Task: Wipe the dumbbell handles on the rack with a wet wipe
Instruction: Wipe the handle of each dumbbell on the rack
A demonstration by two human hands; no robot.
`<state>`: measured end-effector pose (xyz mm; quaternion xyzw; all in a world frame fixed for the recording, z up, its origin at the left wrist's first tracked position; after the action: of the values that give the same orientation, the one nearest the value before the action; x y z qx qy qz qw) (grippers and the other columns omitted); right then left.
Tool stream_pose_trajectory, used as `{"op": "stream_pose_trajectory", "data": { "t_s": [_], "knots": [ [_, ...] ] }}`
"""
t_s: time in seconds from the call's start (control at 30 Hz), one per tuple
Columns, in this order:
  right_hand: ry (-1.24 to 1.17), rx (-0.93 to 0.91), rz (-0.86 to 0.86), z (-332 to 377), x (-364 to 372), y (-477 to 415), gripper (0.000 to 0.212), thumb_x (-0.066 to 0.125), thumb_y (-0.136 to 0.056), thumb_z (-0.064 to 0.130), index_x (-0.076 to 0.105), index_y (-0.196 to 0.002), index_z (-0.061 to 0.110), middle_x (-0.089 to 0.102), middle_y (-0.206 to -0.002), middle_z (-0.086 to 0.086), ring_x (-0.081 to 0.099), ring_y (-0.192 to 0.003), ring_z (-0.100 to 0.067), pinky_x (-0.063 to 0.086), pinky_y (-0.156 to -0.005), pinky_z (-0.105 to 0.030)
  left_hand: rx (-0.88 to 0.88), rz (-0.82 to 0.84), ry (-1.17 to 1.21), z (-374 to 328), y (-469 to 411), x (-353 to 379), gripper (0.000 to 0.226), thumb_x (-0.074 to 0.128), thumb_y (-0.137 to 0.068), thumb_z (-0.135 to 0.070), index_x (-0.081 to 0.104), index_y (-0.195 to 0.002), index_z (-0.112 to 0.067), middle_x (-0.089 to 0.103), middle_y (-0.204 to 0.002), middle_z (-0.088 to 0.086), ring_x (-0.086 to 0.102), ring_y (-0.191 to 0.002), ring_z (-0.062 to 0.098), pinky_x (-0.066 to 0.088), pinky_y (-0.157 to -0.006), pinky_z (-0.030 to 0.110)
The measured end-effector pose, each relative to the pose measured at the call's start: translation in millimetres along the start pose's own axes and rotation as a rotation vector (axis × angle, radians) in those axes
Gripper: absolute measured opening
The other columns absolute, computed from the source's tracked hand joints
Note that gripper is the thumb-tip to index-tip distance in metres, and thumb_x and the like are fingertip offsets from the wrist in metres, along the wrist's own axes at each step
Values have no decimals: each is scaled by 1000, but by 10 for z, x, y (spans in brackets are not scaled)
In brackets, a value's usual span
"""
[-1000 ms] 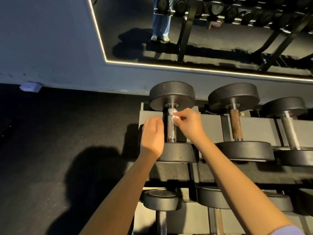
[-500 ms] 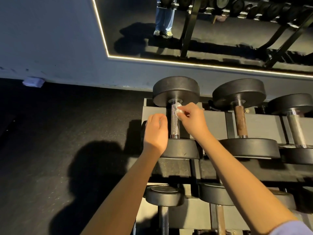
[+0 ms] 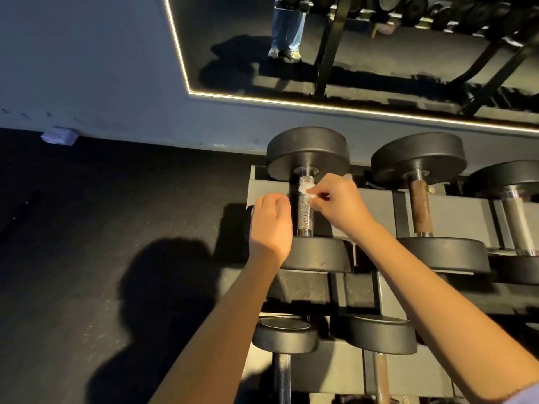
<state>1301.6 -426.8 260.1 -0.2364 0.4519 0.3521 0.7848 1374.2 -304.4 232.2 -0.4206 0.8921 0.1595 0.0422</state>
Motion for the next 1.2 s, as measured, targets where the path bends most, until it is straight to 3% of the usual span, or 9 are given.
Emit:
{"op": "stream_pose_trajectory", "data": {
  "t_s": [0.13, 0.3, 0.37, 0.57, 0.73, 0.83, 0.93, 1.07, 1.2],
  "knots": [
    [-41, -29, 319, -97, -57, 142, 21, 75, -75, 1, 75, -96, 6, 68, -96, -9, 62, -87, -21, 49, -84, -33, 20, -20, 30, -18, 27, -7, 33, 38, -101, -26, 41, -68, -28, 36, -72, -7, 36, -64, 7, 33, -67, 25],
    [-179, -47, -15, -17, -68, 51, 15, 70, -83, 7, 73, -98, 9, 64, -100, -1, 58, -92, -13, 42, -83, -19, -20, -62, 62, -34, 38, -33, 34, 37, -101, -22, 42, -68, -25, 40, -71, -5, 39, -63, 6, 34, -67, 24],
    [-138, -103, -18, -23, 22, 77, 18, 71, -81, 5, 73, -100, 6, 64, -101, -5, 58, -93, -16, 39, -83, -18, -44, -91, 70, -25, 30, -26, 35, 38, -101, -22, 41, -67, -25, 39, -69, -5, 38, -62, 7, 34, -67, 24],
    [-42, -175, 355, -143, -49, 180, 25, 74, -76, -2, 76, -97, 10, 66, -97, -3, 60, -88, -16, 50, -87, -31, -30, -83, 57, -2, 28, -19, 35, 37, -102, -24, 43, -68, -21, 40, -70, -2, 38, -65, 7, 36, -68, 26],
    [-117, -129, -12, -25, -132, -49, 20, 69, -83, 6, 73, -103, 10, 66, -104, -2, 59, -95, -13, 43, -87, -21, -65, -65, 57, 44, -19, -14, 30, 37, -102, -30, 51, -76, -26, 56, -89, 3, 55, -86, 15, 45, -84, 31],
    [-58, -155, -142, 3, 7, -69, 17, 70, -81, 3, 73, -98, 4, 69, -99, -9, 63, -93, -21, 39, -83, -19, -74, -61, 45, 72, -34, -13, 27, 37, -102, -32, 52, -80, -27, 58, -95, 4, 57, -93, 17, 47, -86, 31],
    [-51, -218, -85, -66, 68, 35, 17, 74, -75, -4, 74, -91, 1, 69, -88, -14, 66, -83, -29, 42, -77, -23, -78, -82, 69, 53, -20, -13, 29, 38, -102, -29, 51, -76, -27, 53, -84, -1, 52, -80, 8, 40, -70, 17],
    [-6, -283, 95, -66, -1, 72, 21, 73, -75, -5, 74, -95, 0, 67, -92, -17, 65, -86, -31, 45, -79, -28, -76, -72, 65, 34, 0, -9, 30, 38, -102, -25, 49, -74, -27, 49, -78, -4, 47, -71, 5, 37, -65, 15],
    [0, -322, -91, 2, 69, -131, 25, 66, -73, -15, 73, -94, -2, 65, -90, -18, 63, -82, -34, 51, -73, -34, -48, -70, 3, 57, -16, -15, 32, 37, -102, -27, 50, -73, -23, 51, -81, 2, 49, -75, 9, 41, -72, 22]
  ]
}}
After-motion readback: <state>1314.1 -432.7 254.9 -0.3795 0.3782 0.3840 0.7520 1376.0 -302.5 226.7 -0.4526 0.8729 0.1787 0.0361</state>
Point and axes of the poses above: each hand's wrist, its own y-axis away from the middle knuckle, its own x-axis out of the palm, z = x × y, the point moved 2 cm from there along -y, towards the middle knuckle
